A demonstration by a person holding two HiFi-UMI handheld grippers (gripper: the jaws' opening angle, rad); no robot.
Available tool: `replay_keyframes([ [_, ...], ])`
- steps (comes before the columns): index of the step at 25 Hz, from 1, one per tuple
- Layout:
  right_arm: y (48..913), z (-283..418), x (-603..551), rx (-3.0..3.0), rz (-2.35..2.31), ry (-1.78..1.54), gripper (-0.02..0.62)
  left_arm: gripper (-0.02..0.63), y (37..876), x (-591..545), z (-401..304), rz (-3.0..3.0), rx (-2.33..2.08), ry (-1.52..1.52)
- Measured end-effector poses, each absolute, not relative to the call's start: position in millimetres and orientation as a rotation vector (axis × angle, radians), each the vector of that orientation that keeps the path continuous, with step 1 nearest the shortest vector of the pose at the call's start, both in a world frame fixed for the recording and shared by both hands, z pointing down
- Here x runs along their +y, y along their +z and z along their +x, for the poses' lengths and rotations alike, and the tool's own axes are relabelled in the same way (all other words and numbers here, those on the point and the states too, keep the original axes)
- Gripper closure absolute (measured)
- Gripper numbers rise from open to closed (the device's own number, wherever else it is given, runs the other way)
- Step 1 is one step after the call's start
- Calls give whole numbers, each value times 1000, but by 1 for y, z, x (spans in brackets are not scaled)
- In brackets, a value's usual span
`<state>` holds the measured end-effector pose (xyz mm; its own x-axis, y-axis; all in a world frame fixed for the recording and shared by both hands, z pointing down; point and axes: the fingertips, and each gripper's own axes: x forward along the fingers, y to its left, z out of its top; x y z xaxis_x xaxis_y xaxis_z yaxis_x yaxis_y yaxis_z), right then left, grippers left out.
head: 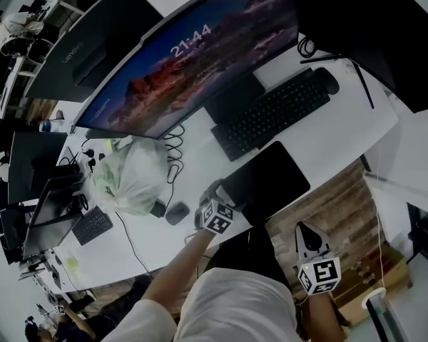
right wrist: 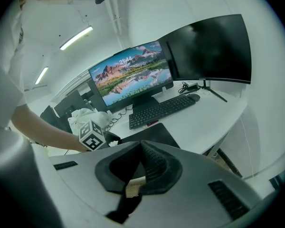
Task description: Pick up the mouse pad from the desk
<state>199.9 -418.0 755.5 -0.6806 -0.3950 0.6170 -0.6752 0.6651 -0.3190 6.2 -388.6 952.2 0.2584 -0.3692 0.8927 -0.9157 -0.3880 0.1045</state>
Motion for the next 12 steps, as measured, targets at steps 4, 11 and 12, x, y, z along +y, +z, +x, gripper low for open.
replay_keyframes([
  [4,762,195,-416,-2375,814,752,583,132,952,-387,9,1899,-1163,1080],
  [11,760,193,-415,-2375,807,761,583,207,949,-383,15,1898,-1140,1094],
  [12,760,195,-415,-2373,809,761,583,209,949,-383,15,1894,-1138,1098],
])
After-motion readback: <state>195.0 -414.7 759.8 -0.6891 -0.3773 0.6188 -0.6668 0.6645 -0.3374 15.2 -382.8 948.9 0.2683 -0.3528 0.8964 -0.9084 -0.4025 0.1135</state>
